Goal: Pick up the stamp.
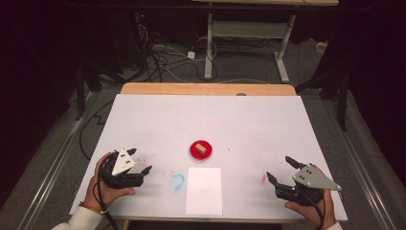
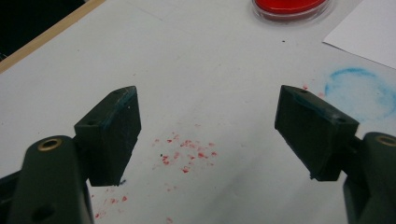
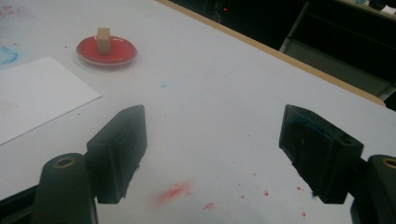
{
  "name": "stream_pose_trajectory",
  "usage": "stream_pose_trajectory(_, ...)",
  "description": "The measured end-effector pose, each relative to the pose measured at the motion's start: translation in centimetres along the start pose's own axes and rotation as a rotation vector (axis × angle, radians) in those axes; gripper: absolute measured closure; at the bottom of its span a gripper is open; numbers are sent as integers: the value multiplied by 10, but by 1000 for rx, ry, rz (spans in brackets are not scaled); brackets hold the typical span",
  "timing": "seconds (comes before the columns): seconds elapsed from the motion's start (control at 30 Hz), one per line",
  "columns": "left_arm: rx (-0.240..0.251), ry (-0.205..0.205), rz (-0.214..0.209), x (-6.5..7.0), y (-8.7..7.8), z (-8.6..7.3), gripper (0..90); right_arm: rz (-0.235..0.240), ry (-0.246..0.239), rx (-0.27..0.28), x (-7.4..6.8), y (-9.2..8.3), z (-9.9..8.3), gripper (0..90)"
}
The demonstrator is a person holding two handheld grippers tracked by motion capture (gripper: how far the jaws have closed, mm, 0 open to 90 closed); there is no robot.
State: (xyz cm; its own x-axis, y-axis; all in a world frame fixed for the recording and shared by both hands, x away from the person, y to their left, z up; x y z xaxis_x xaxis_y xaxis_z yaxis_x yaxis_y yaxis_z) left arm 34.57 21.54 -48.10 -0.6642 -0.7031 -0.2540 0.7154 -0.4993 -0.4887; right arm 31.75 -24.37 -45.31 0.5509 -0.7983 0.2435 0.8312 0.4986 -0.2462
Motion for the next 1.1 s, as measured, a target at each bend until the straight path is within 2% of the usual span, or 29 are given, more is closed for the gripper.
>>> stream_pose_trajectory(0.3,-15,65,-37,-2,6,20,220,22,-16,-19,-3,3,-2,252)
stream_pose_trajectory(0.53,-16,80,-41,-2,12,27,220,27,-17,-20,-3,5,-2,256)
stream_pose_trajectory(0.8,-19,61,-55,-5,15,28,238,42,-26,-36,-5,13,-3,257)
stream_pose_trajectory(0.93,-31,76,-67,-3,16,32,248,50,-34,-47,-7,13,-4,260)
stream_pose_trajectory(1.1,-19,93,-76,-1,17,39,247,48,-31,-42,-6,12,-4,259)
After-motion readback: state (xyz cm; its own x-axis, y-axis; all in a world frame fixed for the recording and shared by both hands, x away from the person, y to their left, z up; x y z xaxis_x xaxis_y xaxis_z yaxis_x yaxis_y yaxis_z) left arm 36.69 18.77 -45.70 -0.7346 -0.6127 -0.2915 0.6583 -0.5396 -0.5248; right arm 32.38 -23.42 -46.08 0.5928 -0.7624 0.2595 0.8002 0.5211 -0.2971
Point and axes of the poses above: each handheld gripper's, and its own axes: y roughly forward along the jaws, z roughly out of its top, x roughly to its right, the point moved 6 cm from there along y, roughly forward along the jaws, and after that the axes turned 10 degrees about x, right-handed, at the moved point
